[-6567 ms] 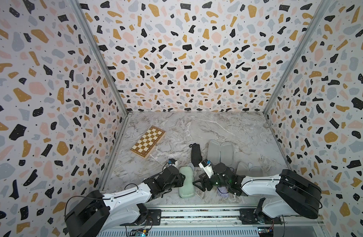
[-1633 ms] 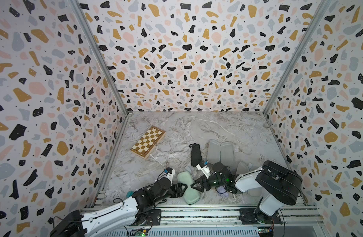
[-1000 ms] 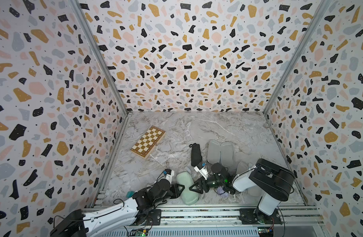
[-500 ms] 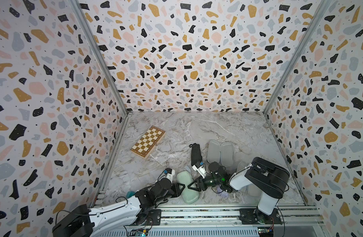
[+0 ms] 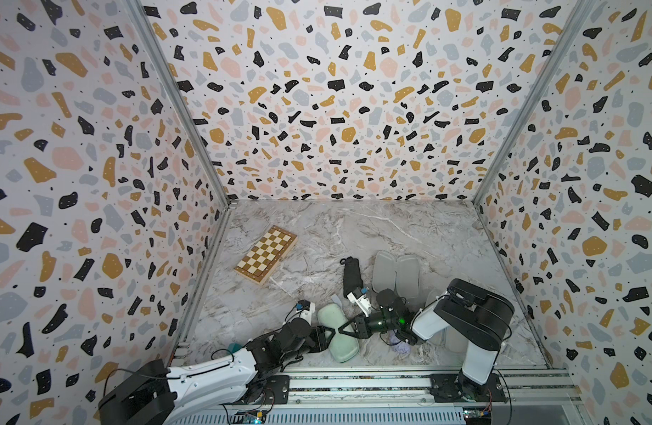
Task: Put umbrellas into zippered umbrella sleeves
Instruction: Pick up the umbrella sleeve at the center of the board.
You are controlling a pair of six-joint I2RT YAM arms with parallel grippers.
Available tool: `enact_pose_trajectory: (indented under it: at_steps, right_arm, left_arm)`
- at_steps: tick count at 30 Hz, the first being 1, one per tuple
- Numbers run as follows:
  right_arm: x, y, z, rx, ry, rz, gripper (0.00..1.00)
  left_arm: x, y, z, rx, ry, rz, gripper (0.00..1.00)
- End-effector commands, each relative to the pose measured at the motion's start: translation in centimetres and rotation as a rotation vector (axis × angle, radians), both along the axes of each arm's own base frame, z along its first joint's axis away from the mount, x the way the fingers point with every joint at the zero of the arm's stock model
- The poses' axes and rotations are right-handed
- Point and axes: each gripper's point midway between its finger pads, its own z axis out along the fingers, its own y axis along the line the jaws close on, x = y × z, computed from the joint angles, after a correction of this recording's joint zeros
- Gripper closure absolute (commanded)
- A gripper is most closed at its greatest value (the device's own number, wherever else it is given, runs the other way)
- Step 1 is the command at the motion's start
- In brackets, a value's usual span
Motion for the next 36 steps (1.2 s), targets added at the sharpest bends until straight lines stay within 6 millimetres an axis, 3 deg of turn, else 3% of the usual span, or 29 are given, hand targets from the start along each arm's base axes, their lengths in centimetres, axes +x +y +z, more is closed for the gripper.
enact_pose_trajectory:
  at_steps: [1,5,9,17,23,29,36]
  right_arm:
    - [0.2,-0.6,0.6,0.010,-0.050,-0.014,0.99]
    - [0.9,-1.3,1.5,0.017,-0.089,-0.050,1.00]
    - [2.1,-2.4,2.6,0.042,-0.121,-0.090,1.00]
    - [3.2,-4.0,6.8,0.131,-0.226,-0.112,1.00]
    - [4.2,-5.7,10.7,0.202,-0.314,-0.148,1.00]
    - [2.5,-6.0,15.0,0.301,-0.393,-0.095,1.00]
    - [0.1,-6.3,18.0,0.394,-0.437,-0.037,1.00]
  left_arm:
    - [-0.4,1.7,-0.8,0.108,-0.002,0.000,0.25]
    - [0.6,1.6,1.8,0.067,-0.082,0.023,0.17]
    - [1.2,-0.3,4.3,-0.020,-0.153,-0.024,0.01]
    - [3.3,-2.4,8.6,-0.046,-0.280,-0.062,0.01]
    - [3.3,-3.8,11.8,-0.123,-0.378,-0.141,0.00]
    - [3.1,-5.3,15.5,-0.254,-0.507,-0.196,0.01]
    - [2.9,-6.0,19.1,-0.377,-0.620,-0.208,0.00]
